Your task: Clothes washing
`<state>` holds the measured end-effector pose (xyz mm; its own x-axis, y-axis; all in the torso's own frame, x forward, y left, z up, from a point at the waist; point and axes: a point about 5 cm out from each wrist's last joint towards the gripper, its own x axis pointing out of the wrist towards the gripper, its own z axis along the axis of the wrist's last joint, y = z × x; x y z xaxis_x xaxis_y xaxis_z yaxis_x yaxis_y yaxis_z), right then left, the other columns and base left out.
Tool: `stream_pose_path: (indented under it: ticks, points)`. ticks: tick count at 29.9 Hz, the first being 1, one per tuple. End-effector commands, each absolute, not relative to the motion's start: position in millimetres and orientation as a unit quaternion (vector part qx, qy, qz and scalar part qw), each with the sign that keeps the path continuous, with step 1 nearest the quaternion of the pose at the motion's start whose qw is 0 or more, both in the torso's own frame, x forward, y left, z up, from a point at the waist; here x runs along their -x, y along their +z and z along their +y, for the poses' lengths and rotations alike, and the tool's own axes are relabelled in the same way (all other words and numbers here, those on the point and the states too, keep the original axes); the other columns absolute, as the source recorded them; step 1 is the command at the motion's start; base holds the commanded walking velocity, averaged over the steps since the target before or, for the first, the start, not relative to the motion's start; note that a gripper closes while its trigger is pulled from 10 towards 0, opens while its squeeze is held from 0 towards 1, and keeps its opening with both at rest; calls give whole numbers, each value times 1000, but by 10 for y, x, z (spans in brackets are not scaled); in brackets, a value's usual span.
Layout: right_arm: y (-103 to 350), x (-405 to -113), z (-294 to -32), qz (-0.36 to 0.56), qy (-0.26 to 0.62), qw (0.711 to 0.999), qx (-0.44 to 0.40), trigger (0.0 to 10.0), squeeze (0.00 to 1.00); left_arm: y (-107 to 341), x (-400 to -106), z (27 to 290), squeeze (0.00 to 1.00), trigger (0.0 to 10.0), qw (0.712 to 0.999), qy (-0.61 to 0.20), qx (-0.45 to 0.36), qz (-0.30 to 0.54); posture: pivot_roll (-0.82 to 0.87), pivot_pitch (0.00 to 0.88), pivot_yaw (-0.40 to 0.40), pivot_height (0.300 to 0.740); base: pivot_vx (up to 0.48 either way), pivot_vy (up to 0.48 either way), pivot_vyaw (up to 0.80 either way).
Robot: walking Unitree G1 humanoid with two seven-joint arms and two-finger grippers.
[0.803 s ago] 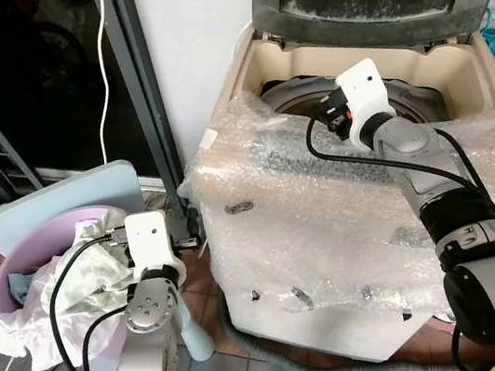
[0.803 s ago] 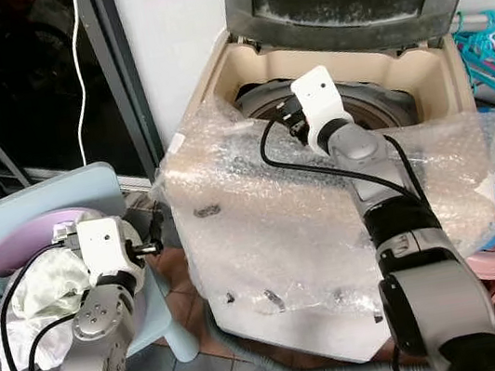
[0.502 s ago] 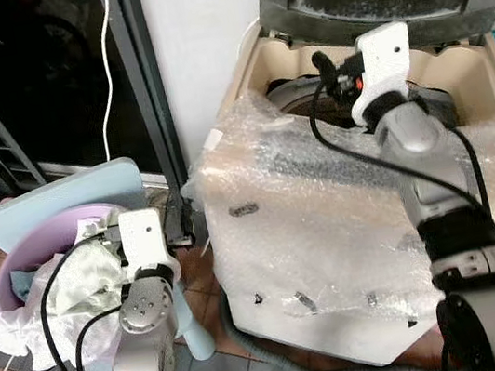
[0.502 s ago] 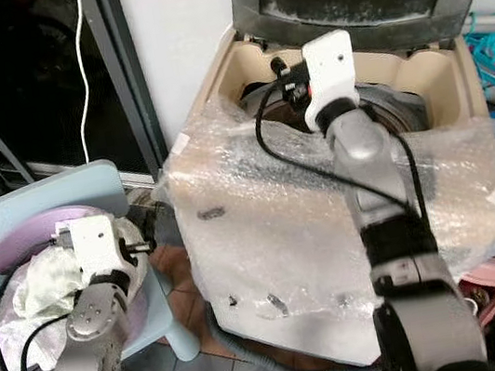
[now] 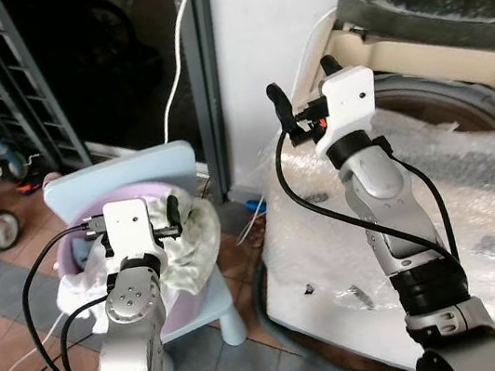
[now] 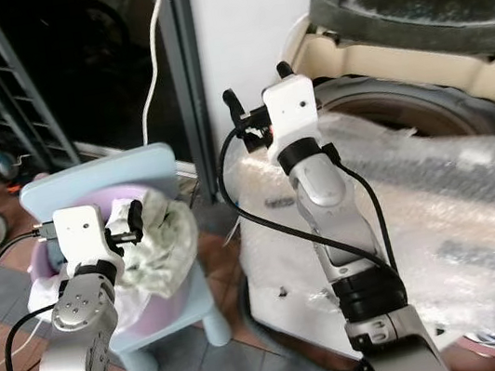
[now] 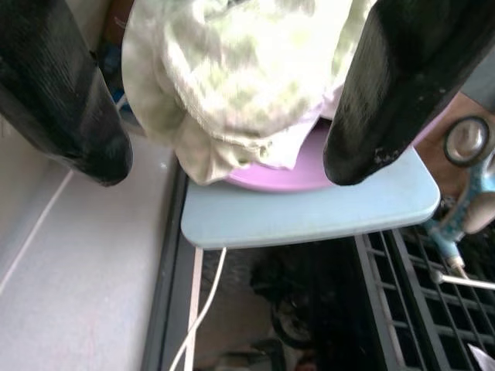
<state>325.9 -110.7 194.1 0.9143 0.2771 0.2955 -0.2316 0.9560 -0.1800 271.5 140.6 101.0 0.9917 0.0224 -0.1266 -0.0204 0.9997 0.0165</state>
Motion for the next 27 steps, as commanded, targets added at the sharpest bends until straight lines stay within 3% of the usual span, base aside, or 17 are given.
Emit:
stream_pose_path:
  ticks: [1, 12, 20, 21, 27]
  points:
    - [2000, -3240, -1065, -170, 138, 973, 72, 10000, 1000, 1017, -2726, 1431, 0, 10000, 998, 16, -16, 63, -14, 0, -23, 740, 0, 480, 0]
    - [1923, -3163, -1041, -149, 148, 975, 72, 10000, 1000, 1002, -2713, 1459, 0, 10000, 998, 28, -7, 64, -16, 0, -23, 740, 0, 480, 0]
    - [1708, -3101, -970, -103, 179, 976, 72, 10000, 1000, 1020, -2670, 1534, 0, 10000, 997, 41, -31, 54, -4, 0, -29, 740, 0, 0, 0]
    - [1594, -3098, -987, -78, 177, 979, 68, 10000, 0, 1014, -2658, 1571, 0, 10000, 997, 48, -32, 54, 6, 0, -34, 740, 0, 0, 0]
    - [1205, -3024, -1260, 2, 124, 990, 71, 10000, 0, 988, -2588, 1715, 0, 10000, 995, 75, -47, 50, 12, 0, -33, 740, 0, 0, 0]
